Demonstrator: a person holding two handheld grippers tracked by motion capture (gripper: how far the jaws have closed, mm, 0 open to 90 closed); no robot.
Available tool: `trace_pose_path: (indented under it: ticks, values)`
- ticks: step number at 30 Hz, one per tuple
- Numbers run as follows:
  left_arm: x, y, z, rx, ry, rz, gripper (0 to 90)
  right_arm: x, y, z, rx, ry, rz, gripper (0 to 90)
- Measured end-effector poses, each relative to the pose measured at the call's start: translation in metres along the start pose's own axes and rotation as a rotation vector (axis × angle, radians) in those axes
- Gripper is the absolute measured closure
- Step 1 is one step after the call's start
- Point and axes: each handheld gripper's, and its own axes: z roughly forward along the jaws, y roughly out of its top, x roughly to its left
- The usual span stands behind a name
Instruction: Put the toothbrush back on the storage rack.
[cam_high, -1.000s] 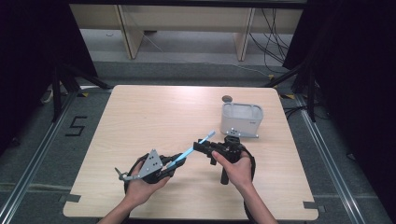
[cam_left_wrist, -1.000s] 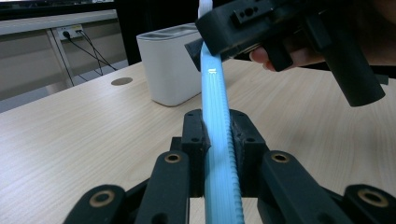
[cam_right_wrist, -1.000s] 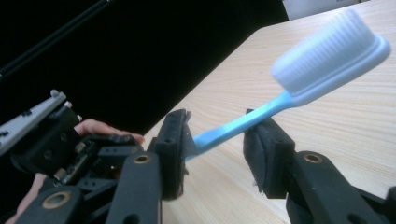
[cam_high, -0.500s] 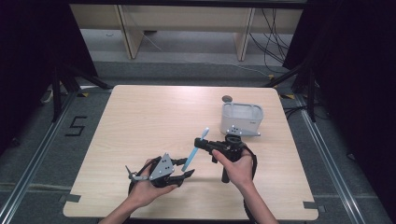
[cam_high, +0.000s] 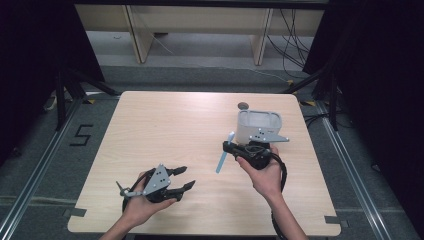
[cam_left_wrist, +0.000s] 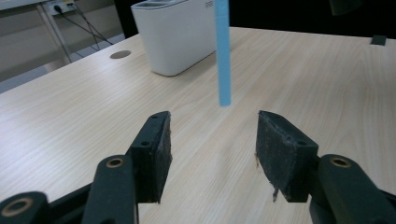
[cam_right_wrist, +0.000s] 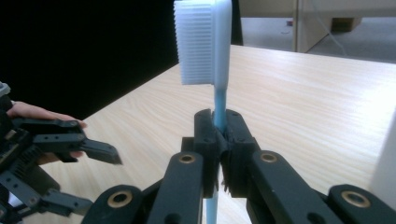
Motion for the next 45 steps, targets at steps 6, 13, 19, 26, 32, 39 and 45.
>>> trace_pose_path:
  ticks: [6, 13, 19, 26, 32, 39, 45]
  values:
    - [0.01, -0.013, -0.018, -0.018, 0.043, -0.051, 44.8, -0.003, 0.002, -0.008, -0.019, -0.04, -0.034, 86.3]
    - [0.017, -0.029, -0.034, -0.043, 0.108, -0.09, 44.6, -0.007, 0.002, -0.015, -0.034, -0.101, -0.077, 86.3]
    - [0.025, -0.039, -0.042, -0.086, 0.198, -0.116, 45.2, -0.01, 0.003, -0.022, -0.036, -0.108, -0.09, 86.3]
    - [0.031, -0.046, -0.046, -0.102, 0.272, -0.135, 45.6, -0.013, 0.004, -0.028, -0.045, -0.138, -0.111, 86.3]
    - [0.033, -0.051, -0.045, -0.125, 0.282, -0.145, 45.6, -0.017, 0.006, -0.033, -0.056, -0.168, -0.117, 86.3]
    - [0.033, -0.054, -0.044, -0.123, 0.294, -0.139, 45.1, -0.021, 0.008, -0.042, -0.051, -0.195, -0.099, 86.3]
    - [0.032, -0.057, -0.043, -0.115, 0.297, -0.13, 44.7, -0.024, 0.012, -0.046, -0.06, -0.222, -0.125, 86.2]
